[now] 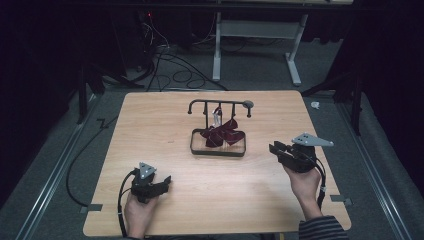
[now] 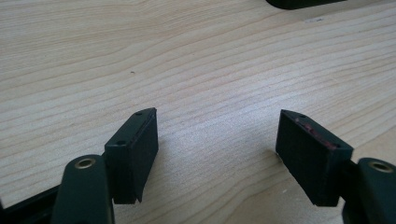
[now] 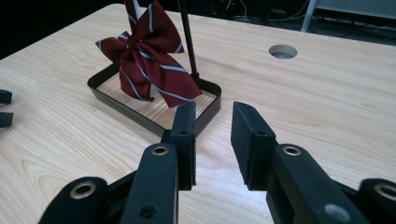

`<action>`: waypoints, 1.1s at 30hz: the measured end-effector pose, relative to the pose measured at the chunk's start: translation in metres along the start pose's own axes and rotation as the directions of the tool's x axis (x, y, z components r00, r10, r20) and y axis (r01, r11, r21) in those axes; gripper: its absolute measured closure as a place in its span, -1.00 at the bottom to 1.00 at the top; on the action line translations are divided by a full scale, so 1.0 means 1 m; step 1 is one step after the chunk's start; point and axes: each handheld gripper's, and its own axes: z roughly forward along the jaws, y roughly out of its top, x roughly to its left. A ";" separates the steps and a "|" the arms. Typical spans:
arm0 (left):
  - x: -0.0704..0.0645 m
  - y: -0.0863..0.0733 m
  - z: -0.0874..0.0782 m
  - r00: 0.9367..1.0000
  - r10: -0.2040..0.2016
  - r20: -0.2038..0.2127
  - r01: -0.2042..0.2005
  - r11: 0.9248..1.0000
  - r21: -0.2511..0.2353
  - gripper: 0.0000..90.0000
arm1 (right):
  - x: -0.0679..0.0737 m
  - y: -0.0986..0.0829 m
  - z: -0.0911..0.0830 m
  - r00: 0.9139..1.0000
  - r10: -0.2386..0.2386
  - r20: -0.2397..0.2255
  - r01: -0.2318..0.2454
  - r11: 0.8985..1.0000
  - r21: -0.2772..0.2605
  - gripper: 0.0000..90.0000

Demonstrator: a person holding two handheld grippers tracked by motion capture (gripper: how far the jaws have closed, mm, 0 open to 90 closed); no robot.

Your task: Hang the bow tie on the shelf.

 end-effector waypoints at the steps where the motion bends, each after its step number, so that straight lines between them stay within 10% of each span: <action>1: 0.000 0.000 0.000 1.000 0.000 0.000 0.000 1.000 0.000 -0.33 | 0.000 -0.001 0.000 1.000 0.005 0.000 -0.005 1.000 0.001 0.61; 33: 0.000 0.000 0.000 1.000 0.000 -0.001 0.000 1.000 -0.001 -0.33 | 0.002 -0.037 0.006 0.998 0.061 -0.024 -0.060 0.998 0.031 0.59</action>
